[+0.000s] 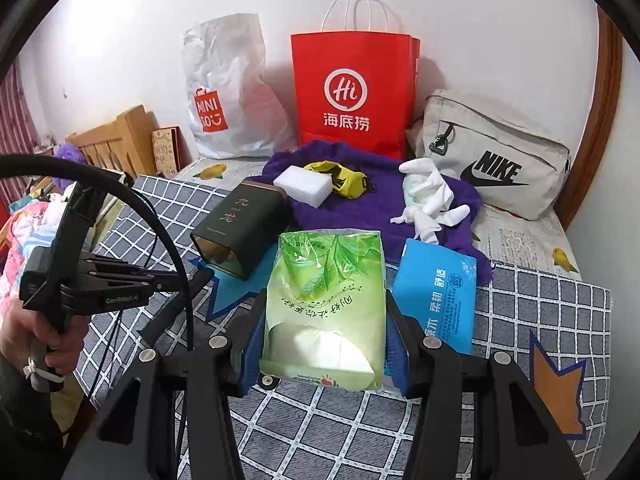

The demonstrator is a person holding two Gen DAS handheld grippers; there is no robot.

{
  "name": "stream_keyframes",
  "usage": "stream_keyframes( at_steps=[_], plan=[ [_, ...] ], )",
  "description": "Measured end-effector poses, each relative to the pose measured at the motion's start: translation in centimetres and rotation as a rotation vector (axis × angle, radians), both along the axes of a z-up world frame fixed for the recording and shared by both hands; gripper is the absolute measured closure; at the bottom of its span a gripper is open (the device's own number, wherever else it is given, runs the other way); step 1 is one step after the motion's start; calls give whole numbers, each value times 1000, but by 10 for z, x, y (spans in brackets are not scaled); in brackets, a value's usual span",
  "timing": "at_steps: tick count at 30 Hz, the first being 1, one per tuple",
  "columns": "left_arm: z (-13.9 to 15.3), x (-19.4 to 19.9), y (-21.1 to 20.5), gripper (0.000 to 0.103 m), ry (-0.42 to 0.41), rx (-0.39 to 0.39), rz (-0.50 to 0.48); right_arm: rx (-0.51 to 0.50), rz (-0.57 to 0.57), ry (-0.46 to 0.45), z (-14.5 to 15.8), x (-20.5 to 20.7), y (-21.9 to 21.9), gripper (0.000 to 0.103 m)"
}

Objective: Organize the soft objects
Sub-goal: 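Grasp the light green tissue pack with right tool while left tool reaches for the black strap, then lift the tissue pack with right tool while left tool grasps the black strap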

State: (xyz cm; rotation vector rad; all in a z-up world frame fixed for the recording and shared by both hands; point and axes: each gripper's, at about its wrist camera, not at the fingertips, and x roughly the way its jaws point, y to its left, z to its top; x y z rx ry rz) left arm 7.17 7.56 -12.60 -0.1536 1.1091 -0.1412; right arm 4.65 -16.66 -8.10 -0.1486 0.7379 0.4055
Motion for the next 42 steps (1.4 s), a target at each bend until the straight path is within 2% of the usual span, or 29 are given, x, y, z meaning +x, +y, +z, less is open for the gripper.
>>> stream_keyframes(
  at_steps=[8,23,25,27,28,29,30,32,35,37,39,42],
  plan=[
    [-4,-2,-1,99,19,2,-5,19,3,-2,1,-2,-4,52],
    [-24,5,14,96,78,13,50,34,2,34,-10,3,-8,52],
    [-28,9,13,89,90,17,61,31,2,40,-11,4,-8,52],
    [-29,9,14,70,90,3,58,29,6,40,-11,3,-8,52],
    [-30,9,13,64,87,20,57,27,7,42,-12,3,-8,52],
    [-30,9,11,52,84,45,50,25,8,46,-13,4,-8,52],
    [-31,8,8,49,86,90,40,23,7,49,-14,4,-8,52],
    [-35,6,5,49,81,175,27,23,6,56,-17,5,-9,52],
    [-41,4,-1,49,76,202,-5,21,5,76,-23,8,-8,52],
    [-43,5,-7,60,51,235,-20,17,9,83,-25,10,-6,52],
    [-43,6,-12,84,30,232,-51,12,16,87,-27,10,-3,52],
    [-39,6,-13,84,24,253,-58,4,22,86,-28,7,-2,52]
  ],
)
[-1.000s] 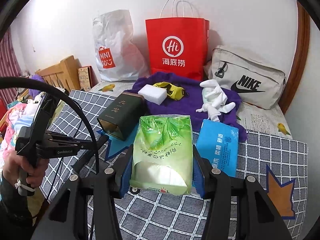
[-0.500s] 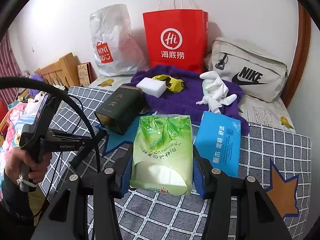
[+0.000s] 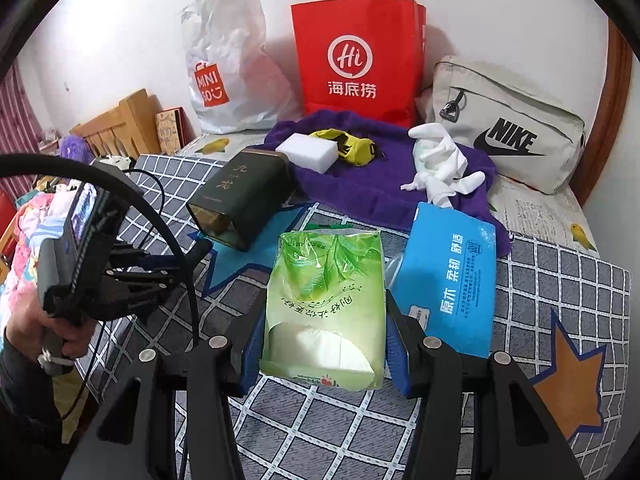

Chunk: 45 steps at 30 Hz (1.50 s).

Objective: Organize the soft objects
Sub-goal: 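Lift the tissue pack with right tool while left tool grasps the black strap, then carry the tissue pack with right tool while left tool carries the strap to the purple towel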

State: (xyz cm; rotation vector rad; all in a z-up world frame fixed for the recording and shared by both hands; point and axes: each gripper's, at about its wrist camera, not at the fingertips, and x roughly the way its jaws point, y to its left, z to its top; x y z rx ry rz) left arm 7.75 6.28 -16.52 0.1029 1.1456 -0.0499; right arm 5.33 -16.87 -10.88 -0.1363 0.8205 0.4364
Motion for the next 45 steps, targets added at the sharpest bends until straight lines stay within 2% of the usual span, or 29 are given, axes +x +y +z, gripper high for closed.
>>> stream_keyframes(
  at_steps=[3,5,7,8,12,21,24,27,35,45],
  plan=[
    [1,-4,2,80,14,-29,0,2,0,6,-2,0,-1,52],
    [-1,-6,0,78,5,-6,-12,3,-1,14,-4,1,-1,52],
    [-2,-7,-1,79,-9,5,-11,2,2,19,-6,2,0,52],
    [-2,-8,0,84,-15,1,-15,2,4,21,-6,2,1,52],
    [1,-8,8,84,-13,-56,5,4,6,20,-6,1,1,52],
    [33,-18,14,84,-52,-181,-5,20,1,-3,5,3,-5,52],
    [42,-16,13,84,-65,-201,-11,19,-2,-13,9,6,-6,52],
    [55,-14,8,84,-95,-187,-31,23,-4,-19,14,13,-10,52],
    [94,7,-2,84,-185,-184,-77,14,-24,-59,36,41,-19,52],
    [124,65,-15,84,-262,-187,-112,33,-39,-90,59,96,-22,52]
  ],
)
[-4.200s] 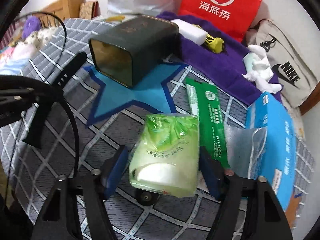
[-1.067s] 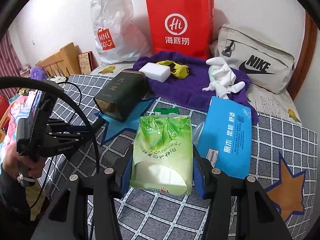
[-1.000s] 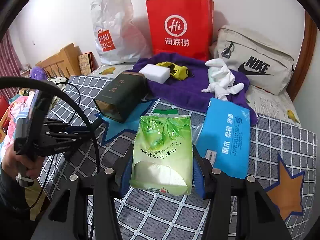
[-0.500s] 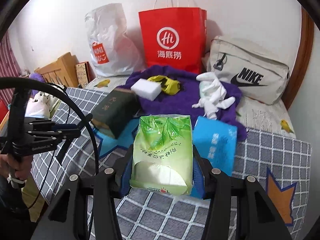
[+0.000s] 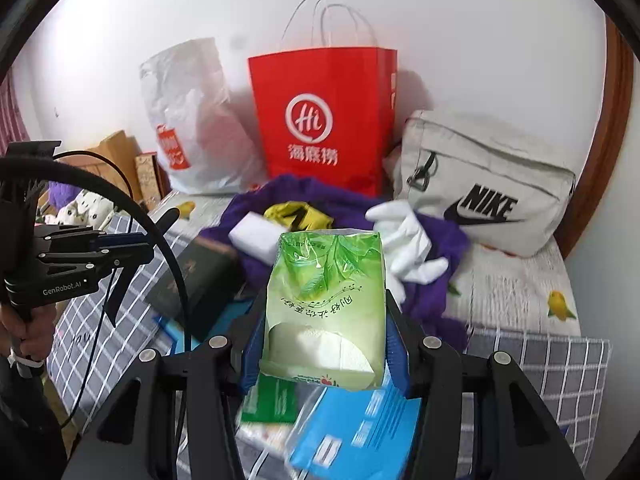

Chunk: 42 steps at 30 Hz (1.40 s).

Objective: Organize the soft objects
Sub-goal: 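Carry the tissue pack with right tool while left tool carries the strap to the purple towel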

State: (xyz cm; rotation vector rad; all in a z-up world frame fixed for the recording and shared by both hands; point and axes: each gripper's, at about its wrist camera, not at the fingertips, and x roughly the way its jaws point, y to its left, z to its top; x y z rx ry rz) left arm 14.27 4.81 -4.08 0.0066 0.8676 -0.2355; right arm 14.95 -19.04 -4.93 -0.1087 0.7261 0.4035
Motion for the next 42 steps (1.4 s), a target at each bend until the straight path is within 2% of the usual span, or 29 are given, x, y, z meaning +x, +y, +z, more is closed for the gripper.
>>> stream_keyframes(
  at_steps=[13,21,34,37,42],
  plan=[
    [7,103,1,84,-3,-60,0,67,-13,43,-2,96,3,52],
    [-3,154,-9,84,34,-120,0,89,-15,129,-31,147,2,52],
    [-41,183,-13,84,110,-134,-5,1,70,291,-91,172,29,52],
    [-48,189,-11,84,136,-171,2,-23,83,310,-101,175,35,52],
    [-58,192,-18,84,164,-187,-10,-25,104,346,-113,178,43,52]
  ],
)
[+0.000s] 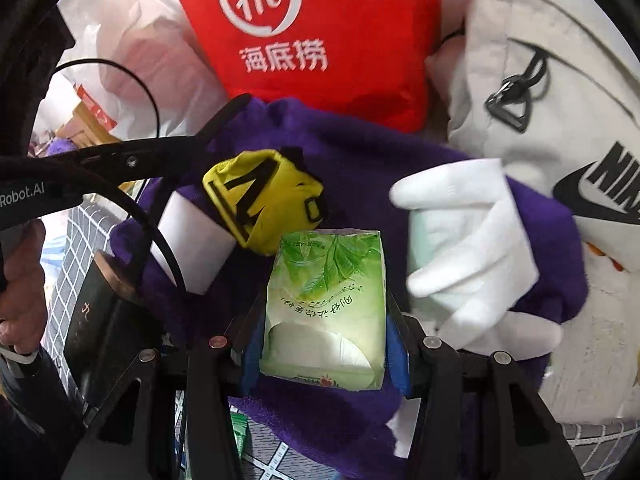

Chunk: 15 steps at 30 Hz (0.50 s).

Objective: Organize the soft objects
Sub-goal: 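Carry the tissue pack with right tool while left tool carries the strap to the purple towel, then open right tool to drop the tissue pack on the towel while left tool lowers the strap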

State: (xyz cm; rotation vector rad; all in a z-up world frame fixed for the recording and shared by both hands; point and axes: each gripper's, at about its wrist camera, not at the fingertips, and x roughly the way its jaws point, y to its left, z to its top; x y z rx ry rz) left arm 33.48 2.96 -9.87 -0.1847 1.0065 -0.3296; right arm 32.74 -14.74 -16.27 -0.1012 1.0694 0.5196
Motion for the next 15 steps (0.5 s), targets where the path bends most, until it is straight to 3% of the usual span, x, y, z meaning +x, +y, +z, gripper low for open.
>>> stream_keyframes(
  at_steps=[15],
  plan=[
    [-20,8,-17,84,68,-5,-13,-42,-18,63,-15,10,-1,50]
  ],
)
